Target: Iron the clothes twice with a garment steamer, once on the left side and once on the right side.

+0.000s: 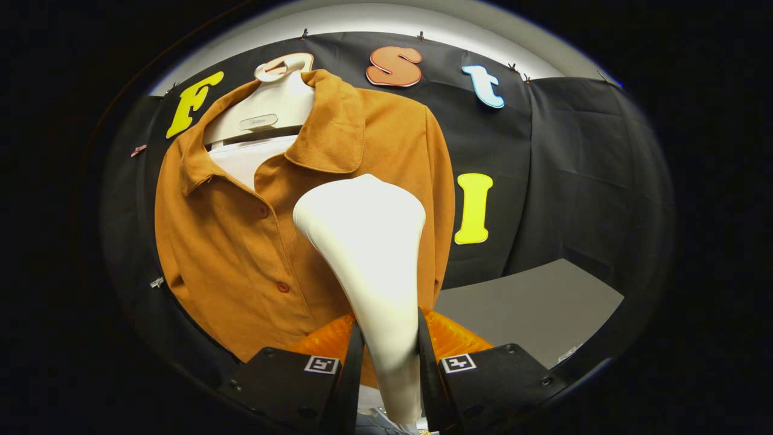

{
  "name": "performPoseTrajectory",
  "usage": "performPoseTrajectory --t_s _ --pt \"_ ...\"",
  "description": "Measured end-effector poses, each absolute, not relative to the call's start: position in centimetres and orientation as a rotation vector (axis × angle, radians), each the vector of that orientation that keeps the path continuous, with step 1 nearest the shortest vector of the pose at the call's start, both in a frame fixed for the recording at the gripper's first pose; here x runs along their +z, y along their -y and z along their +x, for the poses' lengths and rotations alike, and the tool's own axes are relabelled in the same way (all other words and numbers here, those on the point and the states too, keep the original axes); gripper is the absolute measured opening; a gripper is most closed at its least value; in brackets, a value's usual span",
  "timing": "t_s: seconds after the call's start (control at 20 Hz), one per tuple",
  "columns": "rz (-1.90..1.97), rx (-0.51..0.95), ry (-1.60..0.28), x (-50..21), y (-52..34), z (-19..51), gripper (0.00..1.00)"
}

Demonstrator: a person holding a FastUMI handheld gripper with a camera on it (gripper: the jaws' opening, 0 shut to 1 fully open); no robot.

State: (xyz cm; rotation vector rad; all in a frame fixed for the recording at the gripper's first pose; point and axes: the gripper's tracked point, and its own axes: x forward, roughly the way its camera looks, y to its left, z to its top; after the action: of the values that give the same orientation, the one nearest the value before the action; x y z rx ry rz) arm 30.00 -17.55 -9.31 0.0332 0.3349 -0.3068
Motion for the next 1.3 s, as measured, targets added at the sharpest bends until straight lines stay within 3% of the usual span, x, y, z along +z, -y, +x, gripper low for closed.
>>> performPoseTrajectory --t_s 1.3 --pt "0.024 -0.395 -0.611 -19.1 17.3 31.0 0.47"
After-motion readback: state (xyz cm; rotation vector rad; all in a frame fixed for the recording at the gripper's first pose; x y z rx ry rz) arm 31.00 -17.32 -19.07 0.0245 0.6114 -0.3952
